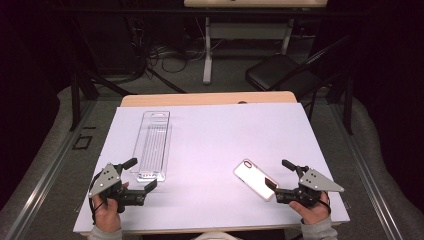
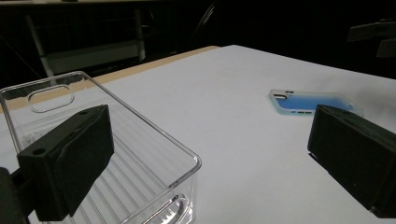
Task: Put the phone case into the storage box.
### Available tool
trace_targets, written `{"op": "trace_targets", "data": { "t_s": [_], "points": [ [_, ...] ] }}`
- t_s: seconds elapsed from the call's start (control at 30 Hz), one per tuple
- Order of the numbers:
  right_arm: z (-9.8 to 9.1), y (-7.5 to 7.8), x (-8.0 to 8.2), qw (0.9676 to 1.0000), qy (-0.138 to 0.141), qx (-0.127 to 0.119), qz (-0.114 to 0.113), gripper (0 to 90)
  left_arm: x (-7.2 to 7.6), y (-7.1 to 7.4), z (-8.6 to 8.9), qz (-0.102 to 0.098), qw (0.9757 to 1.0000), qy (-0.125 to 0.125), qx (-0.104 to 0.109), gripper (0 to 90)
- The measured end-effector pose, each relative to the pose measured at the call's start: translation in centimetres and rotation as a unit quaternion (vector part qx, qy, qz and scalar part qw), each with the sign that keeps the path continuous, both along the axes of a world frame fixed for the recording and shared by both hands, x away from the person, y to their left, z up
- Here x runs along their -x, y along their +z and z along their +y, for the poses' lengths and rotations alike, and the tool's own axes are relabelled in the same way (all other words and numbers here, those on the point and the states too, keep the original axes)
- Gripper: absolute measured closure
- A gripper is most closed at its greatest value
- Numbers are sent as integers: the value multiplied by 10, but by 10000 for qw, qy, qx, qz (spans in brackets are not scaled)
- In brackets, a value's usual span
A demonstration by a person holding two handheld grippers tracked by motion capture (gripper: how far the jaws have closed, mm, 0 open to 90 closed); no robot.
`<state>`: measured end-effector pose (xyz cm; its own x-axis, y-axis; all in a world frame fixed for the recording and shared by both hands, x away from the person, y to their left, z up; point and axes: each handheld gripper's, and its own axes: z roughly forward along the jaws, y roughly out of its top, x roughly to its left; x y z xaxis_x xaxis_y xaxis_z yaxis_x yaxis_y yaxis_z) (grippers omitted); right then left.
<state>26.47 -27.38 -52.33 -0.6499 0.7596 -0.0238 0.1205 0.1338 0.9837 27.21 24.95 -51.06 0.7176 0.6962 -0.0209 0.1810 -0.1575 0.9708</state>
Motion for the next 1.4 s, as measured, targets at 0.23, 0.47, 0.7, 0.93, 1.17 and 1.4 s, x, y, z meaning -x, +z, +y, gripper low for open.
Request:
{"op": "trace_targets", "data": {
  "t_s": [0.23, 0.47, 0.7, 0.93, 1.17, 1.4],
  "points": [
    [-2, 1, 0, 10000, -64, 12, 8, 144, 0, 0, 0, 1, 10000, -4, 1, 4],
    [-2, 2, 0, 9999, -87, 34, 47, 143, 0, 0, 1, -1, 10000, -23, 21, 4],
    [3, 4, 2, 9999, -69, 47, 82, 143, 1, 0, 0, -1, 10000, -19, -23, 4],
    [7, 6, 1, 9997, -112, 38, 212, 141, 1, 0, 0, 7, 10000, -21, -14, 4],
    [10, 12, -7, 9983, -156, 196, 520, 144, 1, 0, 0, 14, 10000, -53, -44, 4],
    [14, 17, -16, 9950, -181, 549, 820, 169, 1, 0, -1, 13, 10000, -68, -42, 4]
  ]
}}
